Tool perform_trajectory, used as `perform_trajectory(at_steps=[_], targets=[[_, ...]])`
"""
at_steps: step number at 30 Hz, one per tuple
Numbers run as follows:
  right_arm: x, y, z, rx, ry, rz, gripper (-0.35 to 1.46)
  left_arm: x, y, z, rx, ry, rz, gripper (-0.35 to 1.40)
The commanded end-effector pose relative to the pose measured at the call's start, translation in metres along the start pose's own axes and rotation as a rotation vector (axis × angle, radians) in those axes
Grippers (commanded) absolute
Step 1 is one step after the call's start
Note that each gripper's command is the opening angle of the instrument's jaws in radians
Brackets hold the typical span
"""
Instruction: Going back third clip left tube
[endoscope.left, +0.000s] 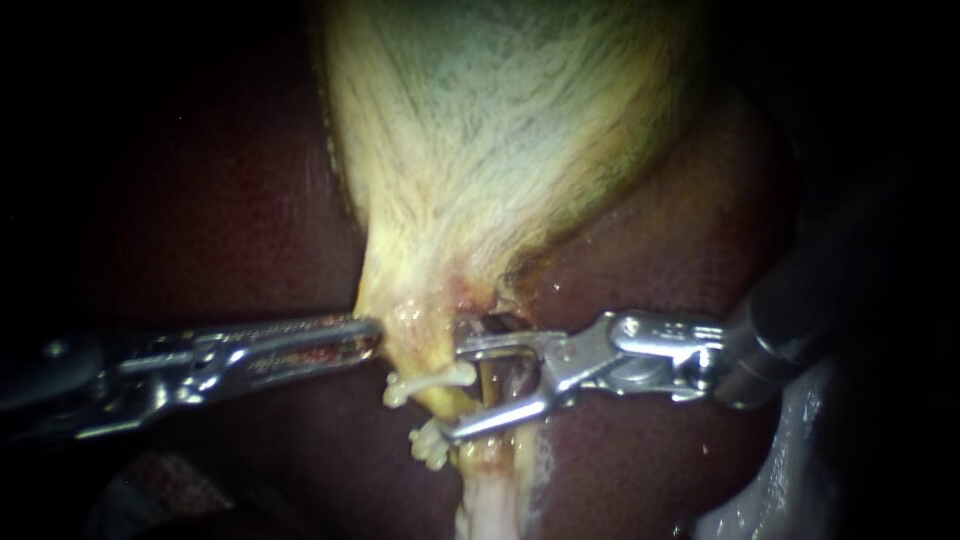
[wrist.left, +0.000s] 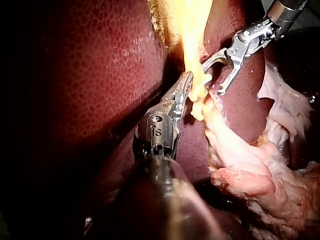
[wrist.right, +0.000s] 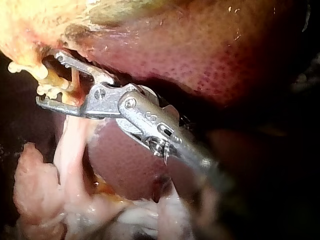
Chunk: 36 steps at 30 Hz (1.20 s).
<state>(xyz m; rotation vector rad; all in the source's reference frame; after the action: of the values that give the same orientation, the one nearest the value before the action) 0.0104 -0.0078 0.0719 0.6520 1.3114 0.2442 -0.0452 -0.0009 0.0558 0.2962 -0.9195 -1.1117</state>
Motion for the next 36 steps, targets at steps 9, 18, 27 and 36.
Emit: perform_trajectory(at_steps=[9,18,27,36], targets=[[0.0006,0.0,-0.0056,-0.057,-0.01,-0.129,0.6,0.0001,0.0001,0.0002,0.001,0.0,0.0,-0.3],[0.0023,-0.0008,-0.0083,-0.045,-0.015,-0.194,0.6,0.0001,0.0005,0.0004,0.001,0.0,0.0,-0.3],[0.0029,-0.0012,-0.0096,-0.039,-0.015,-0.208,0.6,0.0001,0.001,0.0014,-0.002,-0.001,-0.001,-0.3],[0.0029,-0.0014,-0.0097,-0.037,-0.015,-0.208,0.6,0.0017,0.0009,0.0054,0.006,0.004,0.006,-0.3]])
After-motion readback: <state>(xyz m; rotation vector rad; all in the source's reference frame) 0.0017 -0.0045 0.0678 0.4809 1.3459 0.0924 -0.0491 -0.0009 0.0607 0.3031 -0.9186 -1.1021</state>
